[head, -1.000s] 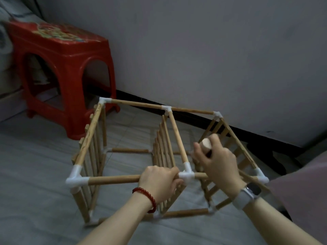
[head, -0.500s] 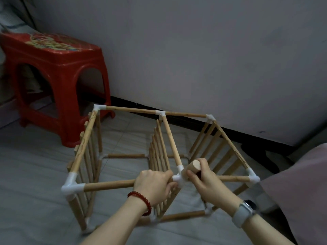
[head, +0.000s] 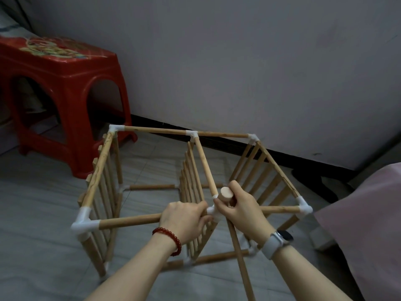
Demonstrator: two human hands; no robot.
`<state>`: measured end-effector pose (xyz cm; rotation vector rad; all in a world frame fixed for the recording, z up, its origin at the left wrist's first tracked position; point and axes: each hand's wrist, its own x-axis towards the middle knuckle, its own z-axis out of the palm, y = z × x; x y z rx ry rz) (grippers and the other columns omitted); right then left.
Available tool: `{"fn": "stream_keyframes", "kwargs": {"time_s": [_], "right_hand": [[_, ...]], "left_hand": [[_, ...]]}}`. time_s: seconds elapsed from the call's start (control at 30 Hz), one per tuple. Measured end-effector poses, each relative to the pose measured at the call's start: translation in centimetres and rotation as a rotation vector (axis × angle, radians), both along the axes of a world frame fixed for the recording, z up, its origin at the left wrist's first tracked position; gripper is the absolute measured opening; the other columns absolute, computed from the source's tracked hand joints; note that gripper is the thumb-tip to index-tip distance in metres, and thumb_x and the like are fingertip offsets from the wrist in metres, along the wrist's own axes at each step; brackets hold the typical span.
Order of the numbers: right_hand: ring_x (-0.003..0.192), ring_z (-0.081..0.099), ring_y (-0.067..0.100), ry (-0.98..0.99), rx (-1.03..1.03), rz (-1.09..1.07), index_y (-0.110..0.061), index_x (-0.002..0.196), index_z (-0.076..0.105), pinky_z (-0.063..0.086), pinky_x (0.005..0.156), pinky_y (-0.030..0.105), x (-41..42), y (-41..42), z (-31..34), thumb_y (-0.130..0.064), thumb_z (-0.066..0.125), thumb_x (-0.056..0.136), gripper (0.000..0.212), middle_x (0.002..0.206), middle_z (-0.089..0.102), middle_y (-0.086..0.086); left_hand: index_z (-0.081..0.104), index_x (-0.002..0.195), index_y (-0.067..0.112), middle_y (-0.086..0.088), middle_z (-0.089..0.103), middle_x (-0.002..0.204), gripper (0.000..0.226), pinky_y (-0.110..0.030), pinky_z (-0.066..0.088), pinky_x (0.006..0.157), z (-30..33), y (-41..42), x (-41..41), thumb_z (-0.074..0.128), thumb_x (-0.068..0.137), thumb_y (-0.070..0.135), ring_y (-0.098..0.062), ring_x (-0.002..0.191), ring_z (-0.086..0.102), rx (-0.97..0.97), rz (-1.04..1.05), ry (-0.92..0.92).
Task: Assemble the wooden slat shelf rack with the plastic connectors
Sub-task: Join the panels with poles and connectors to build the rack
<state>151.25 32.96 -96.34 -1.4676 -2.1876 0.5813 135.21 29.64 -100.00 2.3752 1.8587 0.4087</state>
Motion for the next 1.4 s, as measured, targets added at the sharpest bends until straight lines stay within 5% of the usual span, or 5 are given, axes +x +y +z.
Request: {"fn": "stream_keyframes", "kwargs": {"time_s": [0.3,0.53,0.83,0.97,1.4], "right_hand": [[0.069,0.043,0.008,-0.026,-0.138,-0.039,-0.021,0.084,0.041,0.044,0.062,0.025,-1.2,0.2,1.3,-0.025,0.058,0.085,0.018,0.086,0.039,-0.006],[0.059,0.057,0.014,-0.222,0.272,-0.142,-0.020,0.092,0.036,0.047,0.054,0.028,-1.8,-0.4,0.2,-0.048,0.042,0.093,0.029,0.075,0.054,-0.008],[0.030,0.018,0.004,-0.338,0.727,0.071,-0.016,0.065,0.043,0.001,0.039,0.004,-1.3,1.7,0.2,-0.027,0.052,0.082,0.022,0.044,0.024,-0.014],[0.029,0.039,0.008,-0.147,0.807,0.044,-0.007,0.077,0.052,0.033,0.026,0.019,-1.6,3.0,4.5,-0.032,0.040,0.092,0.032,0.045,0.043,-0.010],[0.034,0.035,-0.005,0.169,0.748,-0.057,-0.015,0.080,0.045,0.032,0.033,0.008,-0.8,2.4,4.1,-0.030,0.040,0.095,0.021,0.048,0.037,-0.019]], "left_hand": [[0.048,0.104,0.029,0.009,0.055,0.082,0.028,-0.024,0.039,0.064,-0.1,0.0,0.0,0.031,0.097,0.050,-0.010,0.069,0.050,0.033,-0.006,0.011],[0.048,0.108,0.030,0.007,0.064,0.093,0.030,-0.025,0.036,0.065,0.0,0.0,0.2,0.030,0.097,0.051,-0.013,0.085,0.063,0.023,-0.005,0.024],[0.047,0.103,0.027,0.007,0.062,0.092,0.029,-0.027,0.040,0.066,-0.4,0.1,0.0,0.030,0.097,0.050,-0.015,0.081,0.061,0.082,-0.015,0.025],[0.055,0.090,0.026,0.008,0.059,0.078,0.029,-0.023,0.033,0.058,-1.5,-0.4,0.1,0.034,0.095,0.045,-0.010,0.064,0.050,0.258,-0.001,0.025],[0.056,0.067,0.022,0.003,0.052,0.061,0.032,-0.029,0.036,0.055,-3.1,0.4,0.6,0.040,0.087,0.039,-0.017,0.055,0.045,0.542,0.073,0.034]]}}
